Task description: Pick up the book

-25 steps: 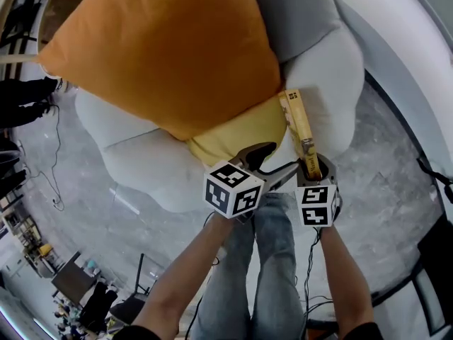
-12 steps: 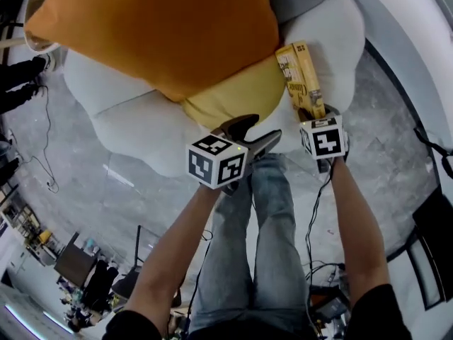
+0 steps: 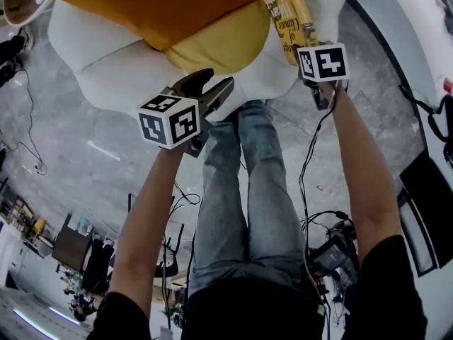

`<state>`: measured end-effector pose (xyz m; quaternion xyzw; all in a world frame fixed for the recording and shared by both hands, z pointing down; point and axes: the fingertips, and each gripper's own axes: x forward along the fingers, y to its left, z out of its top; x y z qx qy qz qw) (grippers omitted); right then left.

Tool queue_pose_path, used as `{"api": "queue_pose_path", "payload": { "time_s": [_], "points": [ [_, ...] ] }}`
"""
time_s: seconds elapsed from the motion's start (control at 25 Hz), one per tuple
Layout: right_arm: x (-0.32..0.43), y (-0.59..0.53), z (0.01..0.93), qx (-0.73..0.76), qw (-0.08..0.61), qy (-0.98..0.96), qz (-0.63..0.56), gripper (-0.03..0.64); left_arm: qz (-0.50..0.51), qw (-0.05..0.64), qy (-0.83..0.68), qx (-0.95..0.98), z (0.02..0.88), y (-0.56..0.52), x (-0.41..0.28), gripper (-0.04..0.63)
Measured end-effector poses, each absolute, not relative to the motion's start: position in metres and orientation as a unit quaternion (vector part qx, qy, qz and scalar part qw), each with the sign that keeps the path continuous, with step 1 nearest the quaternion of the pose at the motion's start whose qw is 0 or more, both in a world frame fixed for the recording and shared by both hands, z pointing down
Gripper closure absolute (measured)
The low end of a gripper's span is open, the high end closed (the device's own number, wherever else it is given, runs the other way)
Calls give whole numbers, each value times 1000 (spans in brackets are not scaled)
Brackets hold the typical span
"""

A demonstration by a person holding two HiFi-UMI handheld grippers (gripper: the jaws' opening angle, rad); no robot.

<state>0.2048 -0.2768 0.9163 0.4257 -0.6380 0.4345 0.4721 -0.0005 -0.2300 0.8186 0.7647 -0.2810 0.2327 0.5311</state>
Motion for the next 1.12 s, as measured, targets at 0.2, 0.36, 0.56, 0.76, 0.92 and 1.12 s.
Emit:
{"api": "queue_pose_path", "payload": {
  "time_s": [0.2,0.36,0.56,0.76,0.92,1.12],
  "points": [
    [206,-302,865,443,461,-649,412,466,220,512,-294,776,786,-243,-5,385],
    [198,-310,819,443,455,-663,396,466,219,488,-311,785,745,-247,-15,527],
    [189,-326,756,438,439,-688,377,466,205,468,-340,789,695,-262,-32,581],
    [170,-327,692,426,412,-724,352,466,196,456,-360,790,643,-261,-59,581],
    [144,-333,617,439,357,-757,327,466,184,437,-369,800,602,-257,-73,581],
    [106,-330,526,437,280,-800,301,466,164,421,-363,815,553,-240,-77,581]
  ]
}}
